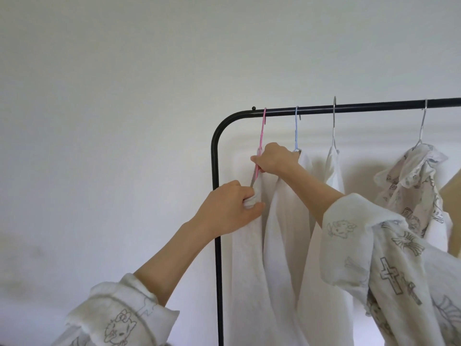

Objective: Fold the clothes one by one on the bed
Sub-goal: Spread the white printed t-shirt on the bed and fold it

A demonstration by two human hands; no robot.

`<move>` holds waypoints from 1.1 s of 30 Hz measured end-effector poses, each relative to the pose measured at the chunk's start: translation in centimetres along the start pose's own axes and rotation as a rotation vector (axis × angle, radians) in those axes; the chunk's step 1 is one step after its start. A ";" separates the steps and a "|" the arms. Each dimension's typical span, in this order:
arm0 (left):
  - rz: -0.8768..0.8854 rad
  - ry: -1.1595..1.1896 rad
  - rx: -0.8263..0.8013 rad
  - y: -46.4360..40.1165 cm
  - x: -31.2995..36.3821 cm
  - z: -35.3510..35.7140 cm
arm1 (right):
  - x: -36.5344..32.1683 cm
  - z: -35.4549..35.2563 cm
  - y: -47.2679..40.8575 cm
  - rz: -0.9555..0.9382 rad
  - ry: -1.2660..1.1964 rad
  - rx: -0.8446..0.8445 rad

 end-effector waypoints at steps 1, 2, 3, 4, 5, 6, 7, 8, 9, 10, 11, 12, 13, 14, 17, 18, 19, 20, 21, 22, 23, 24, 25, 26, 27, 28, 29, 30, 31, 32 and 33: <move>0.016 -0.023 -0.001 0.4 0.0 -0.2 | -0.1 0.0 0.2 0.020 -0.052 0.002; 0.026 -0.033 -0.005 0.8 0.0 -0.4 | -0.1 0.1 0.4 0.034 -0.112 0.002; 0.034 -0.037 -0.012 1.2 0.0 -0.6 | -0.2 0.3 0.6 0.041 -0.176 -0.006; 0.044 -0.040 -0.014 1.5 -0.1 -0.7 | -0.4 0.5 1.0 0.041 -0.241 -0.021; 0.049 -0.048 -0.017 1.6 -0.1 -0.8 | -0.5 0.7 1.4 0.036 -0.294 -0.041; 0.050 -0.053 -0.016 1.8 -0.3 -0.8 | -0.6 1.0 2.0 0.029 -0.325 -0.059; 0.046 -0.055 -0.011 2.0 -0.5 -0.8 | -0.7 1.4 2.5 0.018 -0.330 -0.070; 0.044 -0.049 -0.001 2.1 -0.7 -0.8 | -0.8 1.6 3.1 0.010 -0.314 -0.079; 0.034 -0.043 0.003 2.2 -0.8 -0.7 | -0.8 1.8 3.6 0.003 -0.298 -0.085; 0.025 -0.047 0.011 2.3 -0.9 -0.8 | -0.8 1.9 4.1 -0.005 -0.295 -0.095; 0.019 -0.072 0.019 2.4 -1.0 -0.6 | -0.7 1.9 4.5 -0.013 -0.314 -0.108; 0.021 -0.099 0.028 2.6 -0.9 -0.4 | -0.6 1.7 4.9 -0.018 -0.356 -0.119; 0.032 -0.121 0.043 2.9 -0.6 -0.3 | -0.5 1.5 5.2 -0.017 -0.412 -0.124; 0.061 -0.144 0.063 3.2 -0.3 0.0 | -0.4 1.3 5.5 -0.015 -0.474 -0.125; 0.253 -0.205 0.177 4.5 0.7 0.5 | -0.5 0.8 6.0 -0.010 -0.630 -0.103; 0.271 -0.215 0.183 4.8 0.8 0.6 | -0.6 0.6 6.2 -0.015 -0.672 -0.091; 0.237 -0.192 0.149 5.0 0.6 0.8 | -0.8 0.4 6.4 -0.022 -0.708 -0.078; 0.172 -0.146 0.107 5.3 0.1 1.2 | -1.0 0.2 6.6 -0.033 -0.740 -0.064; 0.106 -0.106 0.070 5.4 -0.5 1.6 | -1.1 -0.2 6.8 -0.046 -0.773 -0.050; 0.038 -0.073 0.048 5.4 -1.1 1.7 | -1.0 -0.5 7.1 -0.064 -0.812 -0.043; -0.016 -0.037 0.043 5.4 -1.4 1.7 | -0.9 -0.8 7.4 -0.077 -0.858 -0.043; -0.060 0.012 0.041 5.3 -1.8 1.8 | -0.6 -1.0 7.5 -0.095 -0.898 -0.051; -0.100 0.081 0.049 5.1 -2.1 1.8 | -0.4 -1.2 7.8 -0.118 -0.929 -0.067; -0.127 0.152 0.057 4.9 -2.3 1.8 | -0.1 -1.3 7.9 -0.154 -0.954 -0.094; -0.148 0.217 0.069 4.6 -2.6 1.8 | 0.2 -1.2 8.0 -0.191 -0.993 -0.132; -0.162 0.269 0.085 4.2 -2.7 1.9 | 0.4 -1.2 8.3 -0.230 -1.035 -0.165; -0.171 0.298 0.101 3.9 -2.7 1.9 | 0.6 -1.2 8.7 -0.268 -1.059 -0.176; -0.180 0.312 0.111 3.7 -2.8 2.0 | 0.8 -1.2 9.0 -0.299 -1.057 -0.160; -0.192 0.320 0.117 3.5 -2.7 2.3 | 1.0 -1.4 9.5 -0.318 -1.037 -0.127; -0.213 0.325 0.116 3.3 -2.8 2.6 | 1.0 -1.5 9.9 -0.332 -1.034 -0.095; -0.233 0.337 0.112 3.1 -2.7 3.0 | 1.0 -1.8 10.4 -0.332 -1.061 -0.062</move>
Point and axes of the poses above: each hand's wrist, its own y-axis away from the middle knuckle, its own z-axis out of the palm, x = y × z, the point moved 1 cm from there along -y, towards the middle knuckle, and after that the axes turned 6 degrees about y, right-handed, at the moved point
